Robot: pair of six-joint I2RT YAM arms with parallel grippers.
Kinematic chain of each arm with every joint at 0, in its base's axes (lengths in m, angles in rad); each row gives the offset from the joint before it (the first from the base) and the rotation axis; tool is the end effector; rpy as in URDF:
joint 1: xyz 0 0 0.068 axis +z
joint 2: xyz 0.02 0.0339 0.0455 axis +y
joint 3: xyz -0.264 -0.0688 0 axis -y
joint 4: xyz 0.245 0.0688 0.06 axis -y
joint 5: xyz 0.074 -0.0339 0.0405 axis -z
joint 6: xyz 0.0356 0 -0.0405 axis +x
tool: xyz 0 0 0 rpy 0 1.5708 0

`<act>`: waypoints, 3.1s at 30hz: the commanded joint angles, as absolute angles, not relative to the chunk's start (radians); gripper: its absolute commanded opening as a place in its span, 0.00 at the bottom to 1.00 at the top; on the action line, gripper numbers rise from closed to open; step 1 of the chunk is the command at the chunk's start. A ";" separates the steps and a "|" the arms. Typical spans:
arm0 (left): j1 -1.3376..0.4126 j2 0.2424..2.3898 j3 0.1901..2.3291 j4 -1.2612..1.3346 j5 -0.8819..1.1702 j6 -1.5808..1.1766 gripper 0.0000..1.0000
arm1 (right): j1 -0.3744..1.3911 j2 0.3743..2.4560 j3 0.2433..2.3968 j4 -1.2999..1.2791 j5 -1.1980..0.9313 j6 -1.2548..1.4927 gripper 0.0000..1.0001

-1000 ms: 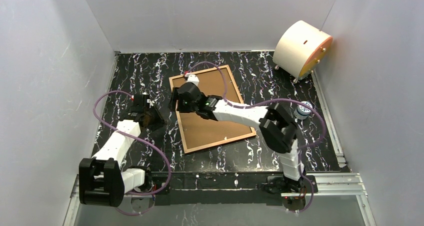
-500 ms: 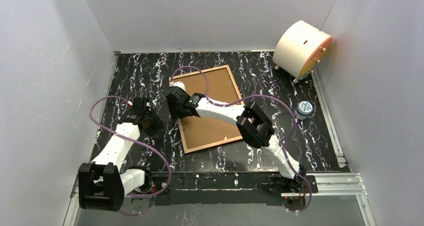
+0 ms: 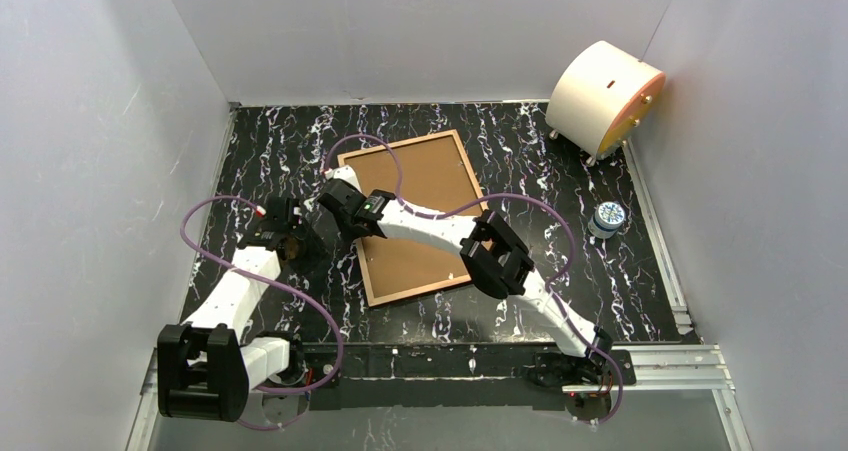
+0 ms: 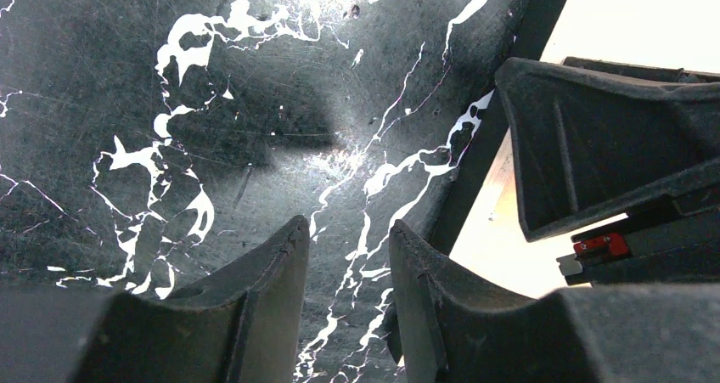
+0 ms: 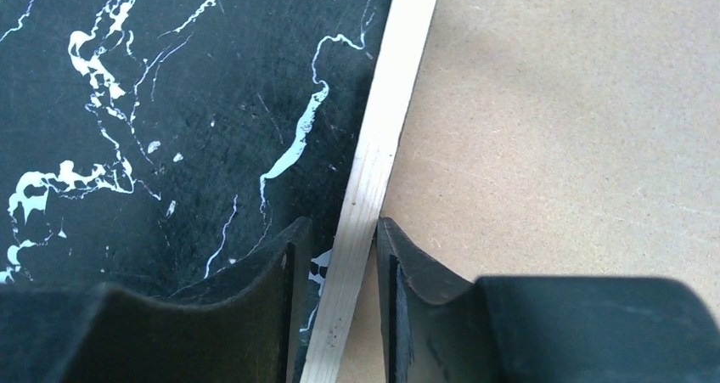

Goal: Put the photo into the frame

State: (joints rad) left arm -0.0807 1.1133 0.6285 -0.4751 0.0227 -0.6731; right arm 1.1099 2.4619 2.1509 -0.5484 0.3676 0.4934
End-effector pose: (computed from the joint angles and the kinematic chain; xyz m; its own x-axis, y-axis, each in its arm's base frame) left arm 0.2102 -0.0178 0.1995 -0.6967 -0.5689 -0.4369 -0.4358 0.8195 -0.3721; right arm 0.2547 0.4842 0.1804 -0.6431 -0.3014 -0.7039 -0.4847 0.8719 0.0695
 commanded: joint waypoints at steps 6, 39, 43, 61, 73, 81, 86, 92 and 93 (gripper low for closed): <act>-0.074 1.103 0.607 -0.470 0.052 -0.683 0.39 | 1.121 2.490 2.191 -0.611 0.415 0.496 0.12; -0.074 1.019 0.549 -0.195 0.804 -0.722 0.53 | 1.074 2.123 2.186 -0.483 0.240 0.689 0.01; -0.074 1.004 0.547 -0.150 0.793 -0.801 0.36 | 1.069 2.128 2.185 -0.494 0.247 0.706 0.01; -0.074 1.048 0.869 -0.436 0.643 -0.642 0.10 | 0.962 1.843 2.054 -0.487 0.312 0.622 0.67; -0.076 1.176 1.237 -0.689 0.410 -0.484 0.01 | 0.870 1.534 1.665 -0.289 0.410 0.596 0.71; -0.078 1.268 1.398 -0.634 0.427 -0.456 0.00 | 0.824 1.574 1.740 -0.435 0.371 0.576 0.72; -0.084 1.314 1.491 -0.633 0.427 -0.414 0.00 | 0.775 1.597 1.798 -0.510 0.270 0.607 0.80; -0.107 1.322 1.570 -0.587 0.443 -0.347 0.00 | 0.706 1.599 1.793 -0.550 0.096 0.740 0.84; -0.112 1.322 1.581 -0.577 0.445 -0.335 0.00 | 0.695 1.603 1.793 -0.552 0.061 0.766 0.84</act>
